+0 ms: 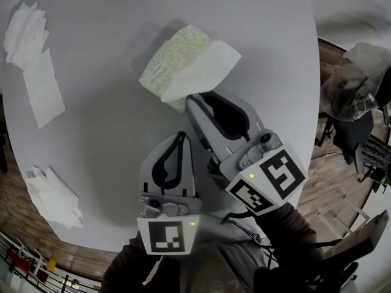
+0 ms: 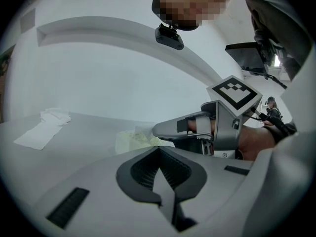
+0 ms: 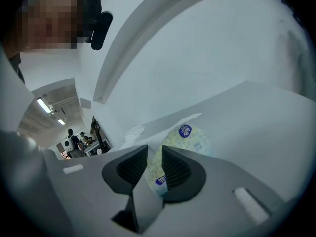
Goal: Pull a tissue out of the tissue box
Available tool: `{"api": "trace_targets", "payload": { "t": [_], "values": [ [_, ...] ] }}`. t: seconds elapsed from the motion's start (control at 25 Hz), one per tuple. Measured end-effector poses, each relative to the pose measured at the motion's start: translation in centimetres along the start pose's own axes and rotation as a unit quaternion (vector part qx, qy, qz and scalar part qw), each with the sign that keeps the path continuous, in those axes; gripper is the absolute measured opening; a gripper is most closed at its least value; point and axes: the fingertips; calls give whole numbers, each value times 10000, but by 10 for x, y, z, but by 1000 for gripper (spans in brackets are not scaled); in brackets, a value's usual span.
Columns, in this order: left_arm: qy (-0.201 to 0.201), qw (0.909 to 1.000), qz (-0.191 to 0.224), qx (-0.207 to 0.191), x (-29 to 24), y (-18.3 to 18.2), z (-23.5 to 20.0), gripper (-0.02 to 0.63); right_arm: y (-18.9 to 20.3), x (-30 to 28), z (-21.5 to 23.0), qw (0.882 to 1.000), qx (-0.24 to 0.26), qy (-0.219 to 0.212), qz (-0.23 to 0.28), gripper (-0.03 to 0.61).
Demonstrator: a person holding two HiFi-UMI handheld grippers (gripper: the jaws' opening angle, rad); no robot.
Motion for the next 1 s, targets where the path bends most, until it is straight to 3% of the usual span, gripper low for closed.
{"api": "trace_targets", "payload": {
  "t": [0.16,1.0],
  "values": [
    [-12,10000,16,11,-2,1,-2,-2,-3,-2,2,9991,354,238,25,2],
    [-16,9998,179,-56,5,-15,7,-2,-43,28,-40,9949,809,-76,606,0]
  ]
}}
Point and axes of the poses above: the fingertips, and each gripper's own axes: x backward along the fingers, z to its right, y out of its underside, and after that the axes turned 8 degrees about -z, right-handed
